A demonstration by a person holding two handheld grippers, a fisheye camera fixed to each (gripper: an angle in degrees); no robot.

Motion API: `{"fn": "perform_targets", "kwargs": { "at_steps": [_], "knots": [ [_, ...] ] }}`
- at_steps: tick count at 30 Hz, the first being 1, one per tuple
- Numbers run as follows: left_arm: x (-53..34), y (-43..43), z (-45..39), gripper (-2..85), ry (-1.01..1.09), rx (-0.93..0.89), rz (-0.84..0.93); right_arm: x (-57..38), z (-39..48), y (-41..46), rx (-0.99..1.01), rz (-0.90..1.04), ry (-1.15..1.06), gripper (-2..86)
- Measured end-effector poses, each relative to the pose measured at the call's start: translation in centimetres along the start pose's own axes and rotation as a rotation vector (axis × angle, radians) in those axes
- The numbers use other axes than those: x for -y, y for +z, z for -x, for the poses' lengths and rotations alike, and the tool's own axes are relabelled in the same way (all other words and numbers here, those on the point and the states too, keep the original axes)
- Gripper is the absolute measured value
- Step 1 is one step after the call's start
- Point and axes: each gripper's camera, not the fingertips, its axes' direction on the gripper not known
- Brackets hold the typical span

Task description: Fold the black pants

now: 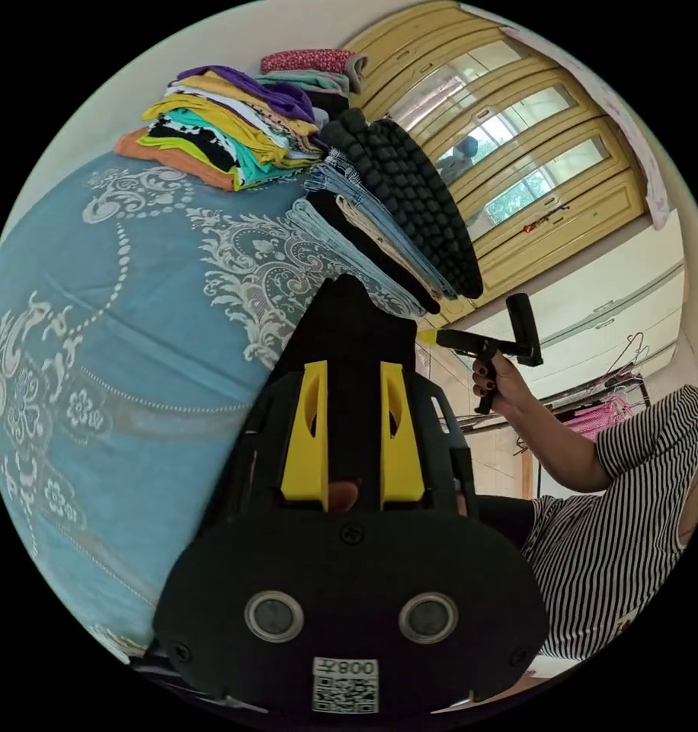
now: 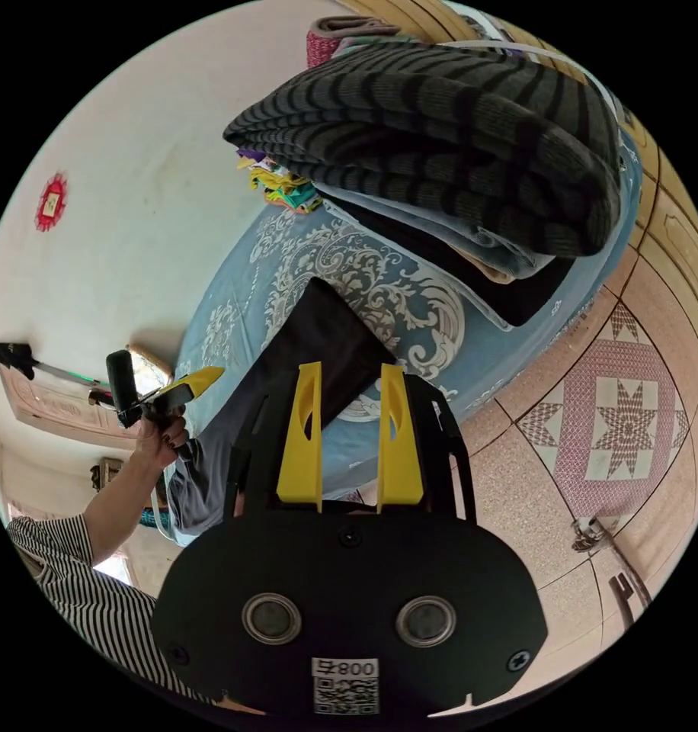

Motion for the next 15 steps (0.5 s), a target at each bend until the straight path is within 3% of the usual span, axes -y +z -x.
{"fn": "perform_targets", "kwargs": {
  "at_steps": [9, 15],
  "knots": [
    [13.1, 12.8, 3.6, 11.9, 0.045, 0.051, 0.176, 0.9, -5.5, 1.0, 0.090, 0.003, 0.098, 11.0],
    [16.9, 17.6, 5.1, 9.9, 0.091, 0.079, 0.224, 1.0, -7.3, 0.7, 0.124, 0.004, 0.116, 10.2]
  ]
}}
